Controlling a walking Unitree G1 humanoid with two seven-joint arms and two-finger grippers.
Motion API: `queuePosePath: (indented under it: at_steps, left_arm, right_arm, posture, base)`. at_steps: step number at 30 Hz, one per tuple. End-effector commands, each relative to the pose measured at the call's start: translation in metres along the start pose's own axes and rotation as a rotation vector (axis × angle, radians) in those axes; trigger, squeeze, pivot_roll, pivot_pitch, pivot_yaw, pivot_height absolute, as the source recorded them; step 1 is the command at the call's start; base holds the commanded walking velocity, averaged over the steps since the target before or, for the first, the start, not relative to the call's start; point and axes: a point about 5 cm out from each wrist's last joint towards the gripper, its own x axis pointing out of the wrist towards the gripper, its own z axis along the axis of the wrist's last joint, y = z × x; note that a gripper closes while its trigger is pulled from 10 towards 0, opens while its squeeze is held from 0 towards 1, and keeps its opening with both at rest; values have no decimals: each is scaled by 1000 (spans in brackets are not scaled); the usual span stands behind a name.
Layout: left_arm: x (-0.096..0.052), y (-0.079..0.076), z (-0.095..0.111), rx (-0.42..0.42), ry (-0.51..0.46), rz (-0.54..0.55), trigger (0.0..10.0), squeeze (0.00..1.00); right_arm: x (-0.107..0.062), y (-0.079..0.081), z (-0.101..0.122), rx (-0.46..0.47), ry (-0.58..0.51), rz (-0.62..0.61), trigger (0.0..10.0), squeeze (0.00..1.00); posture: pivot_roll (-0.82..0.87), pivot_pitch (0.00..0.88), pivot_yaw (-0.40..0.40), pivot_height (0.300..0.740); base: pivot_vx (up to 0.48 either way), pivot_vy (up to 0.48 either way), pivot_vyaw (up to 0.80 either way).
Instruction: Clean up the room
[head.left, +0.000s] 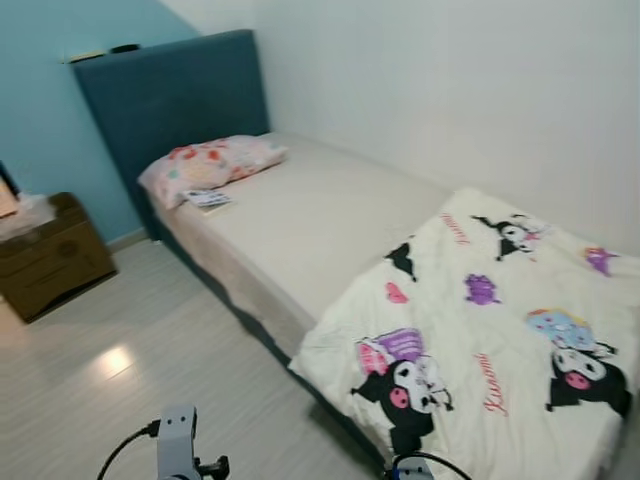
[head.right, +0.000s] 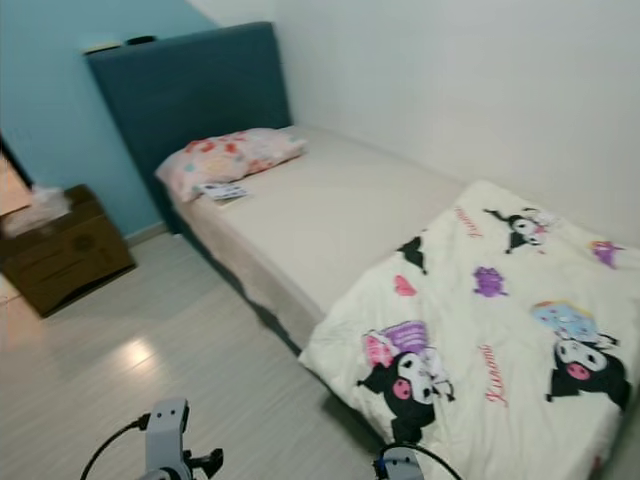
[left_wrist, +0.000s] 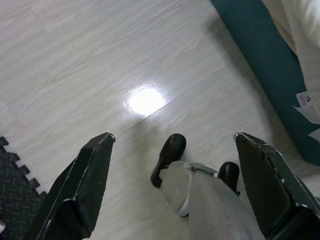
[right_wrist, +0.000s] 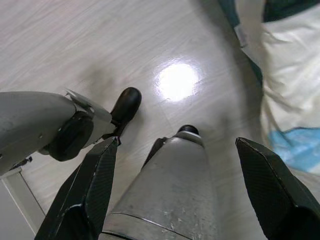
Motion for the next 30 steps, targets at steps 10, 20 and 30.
queuePosePath:
  at_steps: [10, 20, 30]
  left_arm:
    - [0, 2, 3, 12, -3, 3, 10000, 0]
    - [1, -3, 2, 30, 5, -29, 10000, 0]
    - [2, -7, 5, -3, -2, -24, 10000, 0]
  right_arm:
    - [0, 3, -1, -3, 9, 8, 10000, 0]
    - [0, -2, -1, 7, 16, -41, 10000, 0]
    - [0, -5, 0, -2, 21, -59, 10000, 0]
  posture:
    - [1, 0, 12, 740]
    - [-2, 0, 11, 740]
    - [-6, 0, 7, 740]
  base:
    - [0, 0, 719]
    - [0, -47, 363]
    - [0, -353, 0]
